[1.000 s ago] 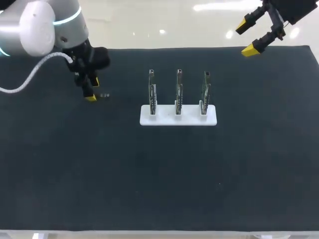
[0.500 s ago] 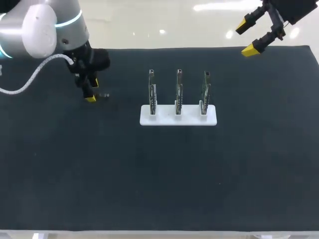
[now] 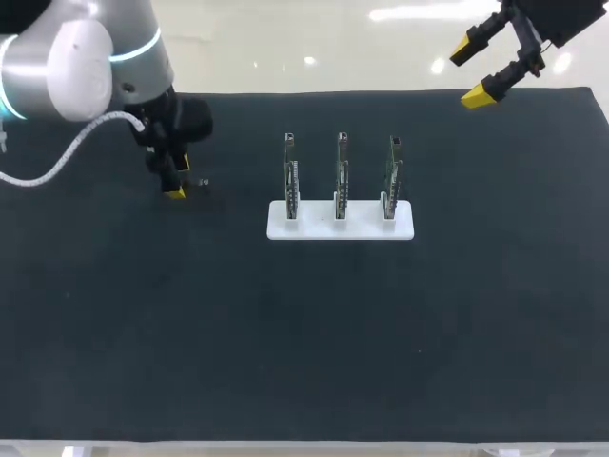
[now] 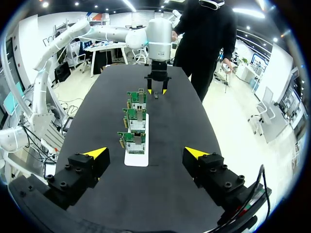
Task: Pick up the optical module with the left hand, and insert it into the network port with the right hand.
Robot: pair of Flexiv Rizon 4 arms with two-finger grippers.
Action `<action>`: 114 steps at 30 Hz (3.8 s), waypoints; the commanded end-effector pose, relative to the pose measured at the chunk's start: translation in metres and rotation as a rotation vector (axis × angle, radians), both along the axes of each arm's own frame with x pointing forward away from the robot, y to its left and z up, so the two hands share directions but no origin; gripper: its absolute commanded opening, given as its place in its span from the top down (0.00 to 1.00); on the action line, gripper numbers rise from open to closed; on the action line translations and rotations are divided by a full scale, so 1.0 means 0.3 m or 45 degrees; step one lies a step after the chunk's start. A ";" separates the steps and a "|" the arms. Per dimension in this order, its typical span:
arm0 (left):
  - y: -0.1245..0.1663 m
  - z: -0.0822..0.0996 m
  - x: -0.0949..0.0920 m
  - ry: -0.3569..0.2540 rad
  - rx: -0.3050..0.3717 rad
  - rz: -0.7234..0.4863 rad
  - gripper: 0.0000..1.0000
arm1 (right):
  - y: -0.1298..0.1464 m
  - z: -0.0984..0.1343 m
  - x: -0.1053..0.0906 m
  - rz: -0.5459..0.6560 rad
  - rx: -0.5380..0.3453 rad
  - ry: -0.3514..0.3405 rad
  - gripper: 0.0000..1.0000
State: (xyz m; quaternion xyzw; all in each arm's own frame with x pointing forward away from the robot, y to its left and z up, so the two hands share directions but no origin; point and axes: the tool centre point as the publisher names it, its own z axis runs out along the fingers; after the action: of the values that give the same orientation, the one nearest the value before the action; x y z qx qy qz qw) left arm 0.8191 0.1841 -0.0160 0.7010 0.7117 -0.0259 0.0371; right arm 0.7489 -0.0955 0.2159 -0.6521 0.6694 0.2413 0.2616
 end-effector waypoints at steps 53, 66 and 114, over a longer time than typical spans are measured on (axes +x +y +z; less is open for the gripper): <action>-0.169 0.728 -0.256 0.003 -1.097 -0.221 1.00 | 0.001 -0.001 0.002 0.002 0.001 0.001 0.00; -0.214 0.870 -0.299 -0.056 -1.453 -0.315 1.00 | 0.001 -0.001 0.002 0.002 0.001 0.001 0.00; -0.794 0.874 -0.214 -0.092 -1.883 -0.216 1.00 | 0.001 -0.001 0.002 0.002 0.001 0.001 0.00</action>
State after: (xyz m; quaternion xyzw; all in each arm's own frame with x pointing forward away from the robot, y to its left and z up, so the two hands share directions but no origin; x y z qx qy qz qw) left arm 0.7531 -0.0365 0.2490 0.5494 0.4481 -0.4798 0.5169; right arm 0.7490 -0.0955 0.2160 -0.6521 0.6693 0.2414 0.2616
